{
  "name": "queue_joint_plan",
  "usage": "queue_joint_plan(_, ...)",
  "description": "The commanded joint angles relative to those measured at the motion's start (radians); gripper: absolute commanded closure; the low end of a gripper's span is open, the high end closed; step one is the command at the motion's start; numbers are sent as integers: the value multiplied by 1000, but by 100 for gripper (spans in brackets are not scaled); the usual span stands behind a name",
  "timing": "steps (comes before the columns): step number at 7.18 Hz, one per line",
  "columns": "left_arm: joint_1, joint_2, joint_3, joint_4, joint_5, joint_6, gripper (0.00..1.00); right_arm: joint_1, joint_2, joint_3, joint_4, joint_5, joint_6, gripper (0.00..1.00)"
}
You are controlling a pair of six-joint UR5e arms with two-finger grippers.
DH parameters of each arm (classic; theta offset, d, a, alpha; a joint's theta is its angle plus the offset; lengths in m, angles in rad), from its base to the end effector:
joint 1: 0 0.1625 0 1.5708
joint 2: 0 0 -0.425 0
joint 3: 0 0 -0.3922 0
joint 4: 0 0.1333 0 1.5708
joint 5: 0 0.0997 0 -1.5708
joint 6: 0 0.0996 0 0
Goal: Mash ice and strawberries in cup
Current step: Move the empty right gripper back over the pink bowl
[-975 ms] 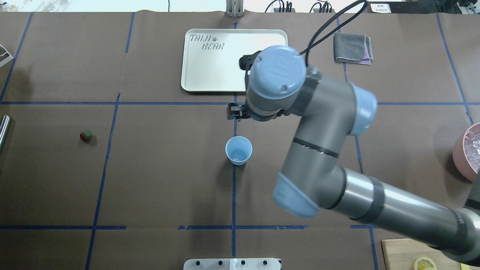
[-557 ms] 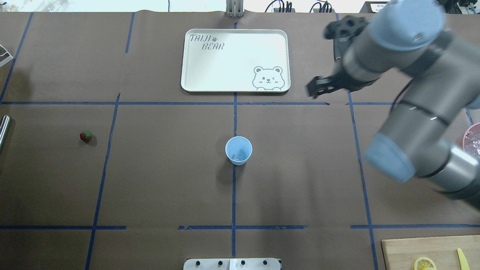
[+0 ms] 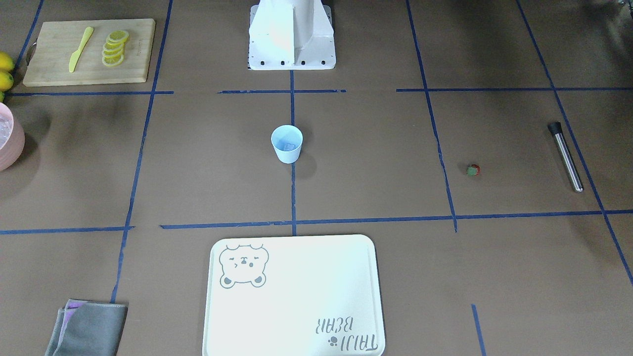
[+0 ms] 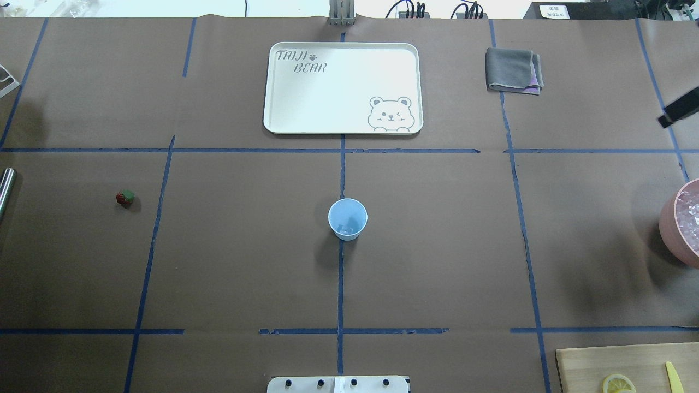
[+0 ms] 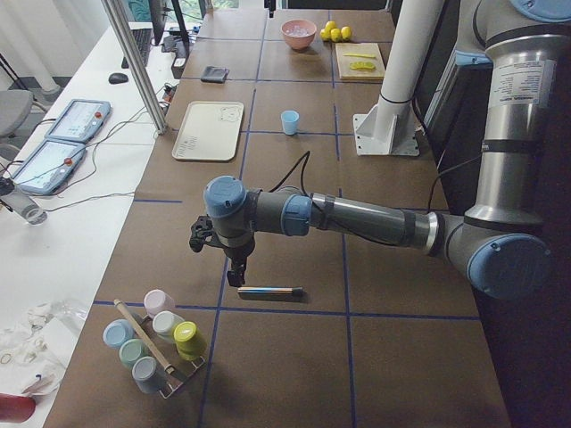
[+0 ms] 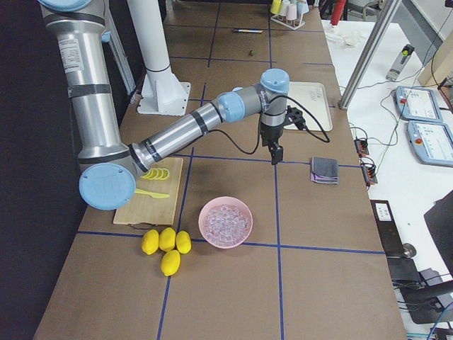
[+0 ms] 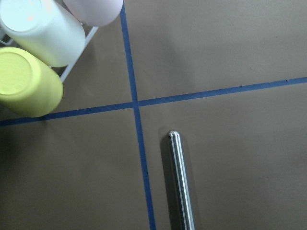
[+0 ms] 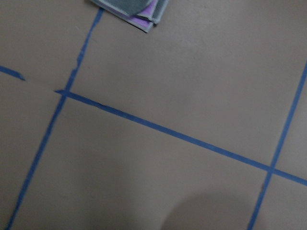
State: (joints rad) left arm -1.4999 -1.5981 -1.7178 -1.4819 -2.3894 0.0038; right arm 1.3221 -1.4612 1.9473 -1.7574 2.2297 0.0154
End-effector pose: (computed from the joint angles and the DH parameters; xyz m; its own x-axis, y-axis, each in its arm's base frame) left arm -0.0248 -0.5060 0.5786 0.6768 0.1143 -0.7272 -0.0732 0.9934 0.0881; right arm -0.0559 -0.5138 0.4476 0.7254 -0.3554 0.5895 0.2240 0.9317 0.2860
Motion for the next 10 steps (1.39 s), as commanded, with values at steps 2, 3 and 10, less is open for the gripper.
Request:
queue_joint_plan(2, 10, -8, 1, 0, -1, -19, 0, 52, -280, -100, 364, 13, -161, 1)
queue_joint_plan(3, 10, -8, 1, 0, -1, -19, 0, 52, -295, -194, 539, 22, -161, 3)
queue_joint_plan(10, 10, -7, 1, -1, -2, -16, 0, 30, -343, -225, 471, 21, -284, 29)
